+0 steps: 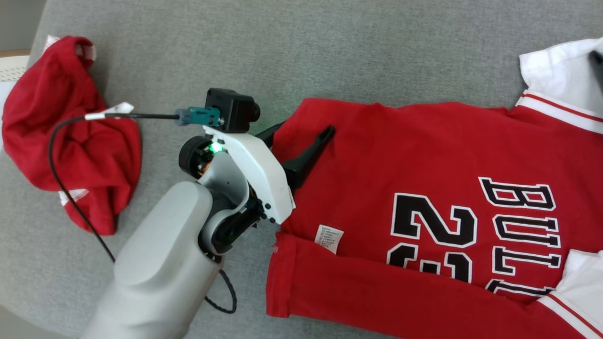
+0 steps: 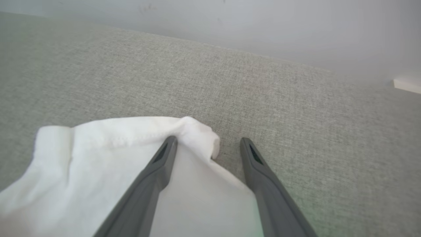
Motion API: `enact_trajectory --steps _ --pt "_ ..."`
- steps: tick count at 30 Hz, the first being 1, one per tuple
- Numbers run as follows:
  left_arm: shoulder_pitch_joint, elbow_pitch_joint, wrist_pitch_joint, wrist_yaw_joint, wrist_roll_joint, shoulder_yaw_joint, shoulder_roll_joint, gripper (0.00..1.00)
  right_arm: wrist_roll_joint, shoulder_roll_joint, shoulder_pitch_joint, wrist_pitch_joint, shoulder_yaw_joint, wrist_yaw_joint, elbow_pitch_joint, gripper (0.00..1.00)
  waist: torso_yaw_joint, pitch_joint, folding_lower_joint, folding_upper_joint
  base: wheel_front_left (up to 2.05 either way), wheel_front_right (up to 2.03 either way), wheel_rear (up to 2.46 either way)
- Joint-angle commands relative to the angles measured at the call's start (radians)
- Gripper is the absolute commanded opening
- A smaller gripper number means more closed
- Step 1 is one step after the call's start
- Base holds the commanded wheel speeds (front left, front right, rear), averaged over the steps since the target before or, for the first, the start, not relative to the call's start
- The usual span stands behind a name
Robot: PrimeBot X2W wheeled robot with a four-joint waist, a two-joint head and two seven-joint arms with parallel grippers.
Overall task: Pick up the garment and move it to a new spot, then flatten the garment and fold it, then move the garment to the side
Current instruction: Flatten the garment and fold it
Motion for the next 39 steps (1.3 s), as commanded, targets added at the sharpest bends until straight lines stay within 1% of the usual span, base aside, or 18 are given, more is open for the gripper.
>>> enact_trajectory --steps 1,3,6,7,8,9,10,13,21,26,29,32,38,39 --pt "-0.014 0.007 0.006 -0.007 -0.005 -0.008 0.003 1.00 0.026 0.008 0.003 0.018 0.032 -0.001 0.006 1.00 -0.006 0.000 -0.0001 -0.0001 0.00 0.00 0.00" --pt "-0.021 0.013 0.005 -0.008 -0.007 -0.013 0.008 1.00 0.062 0.009 0.011 0.033 0.066 -0.001 -0.003 1.00 -0.014 -0.003 -0.0001 -0.0001 0.00 0.00 0.00" --pt "-0.028 0.022 0.006 -0.008 -0.010 -0.023 0.012 1.00 0.102 -0.005 0.021 0.036 0.100 -0.001 -0.018 1.00 -0.023 -0.007 -0.0001 -0.0001 0.00 0.00 0.00" --pt "-0.031 0.026 0.004 -0.008 -0.010 -0.023 0.013 0.82 0.118 -0.007 0.026 0.040 0.111 -0.001 -0.020 1.00 -0.025 -0.010 -0.0001 -0.0001 0.00 0.00 0.00" --pt "-0.033 0.029 0.000 -0.009 -0.012 -0.023 0.013 0.32 0.132 -0.011 0.033 0.045 0.126 -0.001 -0.024 1.00 -0.027 -0.012 -0.0001 -0.0001 0.00 0.00 0.00" --pt "-0.033 0.033 -0.004 -0.009 -0.015 -0.023 0.012 0.00 0.141 -0.016 0.038 0.044 0.140 -0.001 -0.029 0.33 -0.029 -0.014 -0.0001 -0.0001 0.00 0.00 0.00" --pt "-0.032 0.035 -0.006 -0.010 -0.018 -0.024 0.012 0.00 0.153 -0.020 0.043 0.035 0.150 -0.001 -0.034 0.00 -0.031 -0.018 -0.0001 -0.0001 0.00 0.00 0.00" --pt "-0.031 0.039 -0.031 -0.006 -0.016 -0.014 0.015 0.00 0.181 -0.043 0.039 -0.007 0.168 -0.001 -0.046 0.00 -0.036 -0.030 -0.0001 -0.0001 0.00 0.00 0.00" --pt "-0.011 0.067 -0.124 0.011 0.001 0.009 0.012 0.00 0.190 -0.074 0.013 -0.179 0.136 -0.001 -0.005 0.00 -0.054 -0.091 -0.0001 -0.0001 0.00 0.00 0.00" --pt "0.024 0.070 -0.176 0.019 0.012 0.013 0.017 0.00 0.181 -0.085 0.054 -0.263 0.119 -0.001 0.002 0.00 -0.076 -0.144 -0.0001 -0.0001 0.00 0.00 0.00" --pt "0.071 0.054 -0.206 0.020 0.010 0.011 0.025 0.00 0.199 -0.088 0.123 -0.303 0.122 -0.001 -0.028 0.00 -0.090 -0.184 -0.0001 -0.0001 0.00 0.00 0.00" --pt "0.144 0.021 -0.227 0.021 -0.001 0.004 0.035 0.00 0.218 -0.098 0.239 -0.341 0.127 -0.001 -0.080 0.00 -0.107 -0.227 -0.0001 -0.0001 0.00 0.00 0.00" --pt "0.345 -0.072 -0.266 0.065 -0.016 -0.002 0.067 0.00 0.244 -0.082 0.486 -0.427 0.132 -0.001 -0.173 0.00 -0.150 -0.296 -0.0001 -0.0001 0.00 0.00 0.00" --pt "0.345 -0.072 -0.266 0.065 -0.016 -0.002 0.067 0.00 0.244 -0.082 0.486 -0.427 0.132 -0.001 -0.173 0.00 -0.150 -0.296 -0.0001 -0.0001 0.00 0.00 0.00"
